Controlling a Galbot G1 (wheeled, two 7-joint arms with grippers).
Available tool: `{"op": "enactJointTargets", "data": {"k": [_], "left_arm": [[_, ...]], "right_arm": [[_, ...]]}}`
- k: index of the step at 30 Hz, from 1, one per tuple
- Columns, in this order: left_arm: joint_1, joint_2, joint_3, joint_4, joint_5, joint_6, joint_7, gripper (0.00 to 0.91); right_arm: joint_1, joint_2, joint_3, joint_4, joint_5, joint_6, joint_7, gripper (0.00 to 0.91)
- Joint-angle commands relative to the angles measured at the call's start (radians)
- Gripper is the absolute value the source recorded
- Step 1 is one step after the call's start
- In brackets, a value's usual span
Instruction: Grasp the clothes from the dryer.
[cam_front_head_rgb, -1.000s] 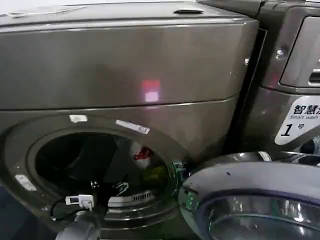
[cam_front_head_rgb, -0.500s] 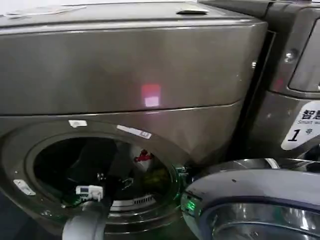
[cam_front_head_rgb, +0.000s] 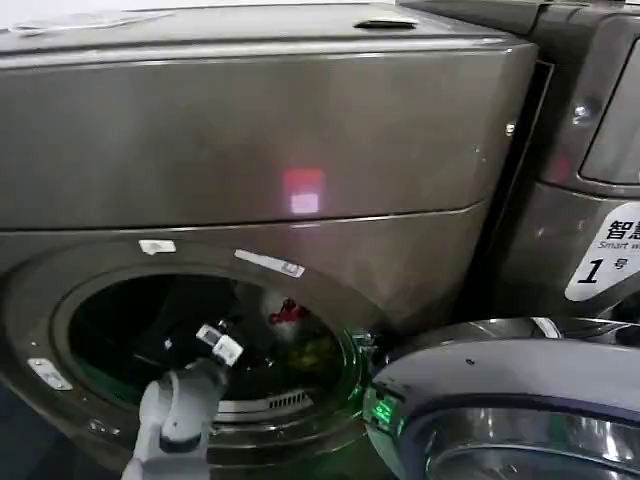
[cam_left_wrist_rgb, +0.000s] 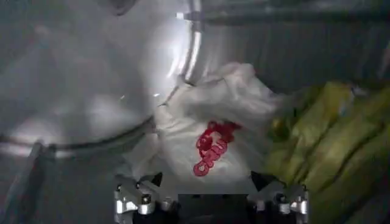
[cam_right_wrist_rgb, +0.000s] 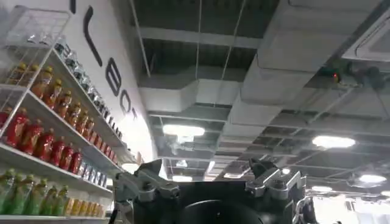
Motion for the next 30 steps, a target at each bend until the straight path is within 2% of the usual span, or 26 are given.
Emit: {"op": "enactJointTargets", "data": {"k": [1, 30], "left_arm": [[-0.088, 0.003, 0.011, 0.085, 0.031, -0.184, 0.118, 0.907], [-0.048, 0.026, 0.025, 0.235, -0.094, -0.112, 0.118, 0.907]], "right_arm": [[0.001, 0.001, -0.001, -0.003, -0.001, 0.001, 0.000, 0.907], [0.009, 0.015, -0.027, 0.016, -0.007, 0.005, 0.000, 0.907]]}}
